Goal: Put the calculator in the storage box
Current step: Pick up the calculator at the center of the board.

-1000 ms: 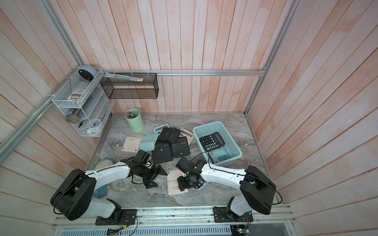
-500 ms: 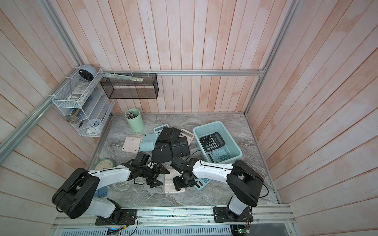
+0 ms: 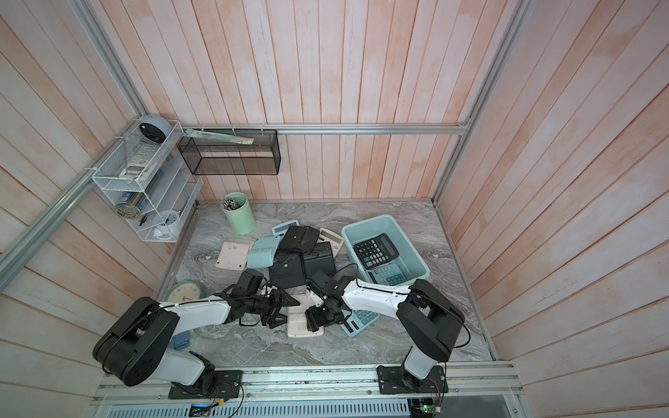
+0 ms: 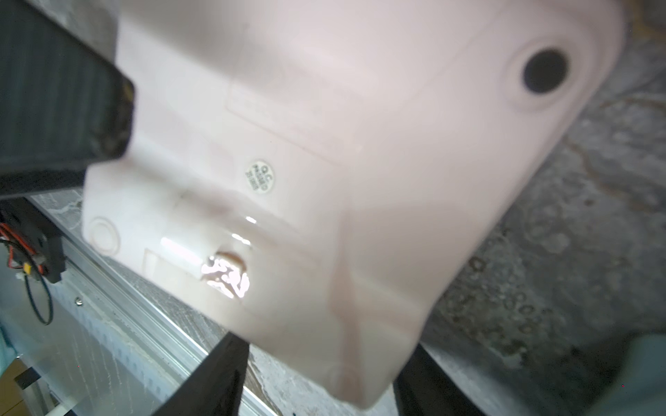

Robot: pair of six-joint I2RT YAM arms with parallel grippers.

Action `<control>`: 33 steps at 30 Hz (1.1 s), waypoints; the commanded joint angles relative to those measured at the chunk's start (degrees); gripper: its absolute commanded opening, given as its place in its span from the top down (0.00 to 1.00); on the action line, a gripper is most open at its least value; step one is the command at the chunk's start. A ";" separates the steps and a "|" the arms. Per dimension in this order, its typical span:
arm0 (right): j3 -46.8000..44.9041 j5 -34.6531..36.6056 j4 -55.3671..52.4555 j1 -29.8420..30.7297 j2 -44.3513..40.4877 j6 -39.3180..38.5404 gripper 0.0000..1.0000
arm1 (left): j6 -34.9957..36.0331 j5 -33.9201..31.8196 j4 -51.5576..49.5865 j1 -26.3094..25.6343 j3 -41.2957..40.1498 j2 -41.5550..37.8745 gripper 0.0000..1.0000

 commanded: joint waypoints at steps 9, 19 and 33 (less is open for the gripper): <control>-0.11 -10.75 10.29 -3.03 -1.27 -1.20 0.35 | -6.82 1.50 10.28 0.08 0.02 -1.00 0.58; 1.60 -7.22 3.69 -3.79 -9.10 -2.21 0.33 | 1.73 0.61 -13.12 3.06 8.15 -6.63 0.86; 5.56 11.61 -6.82 -3.69 -27.58 -6.58 0.02 | -8.31 -3.29 -29.69 6.57 28.63 -4.51 0.94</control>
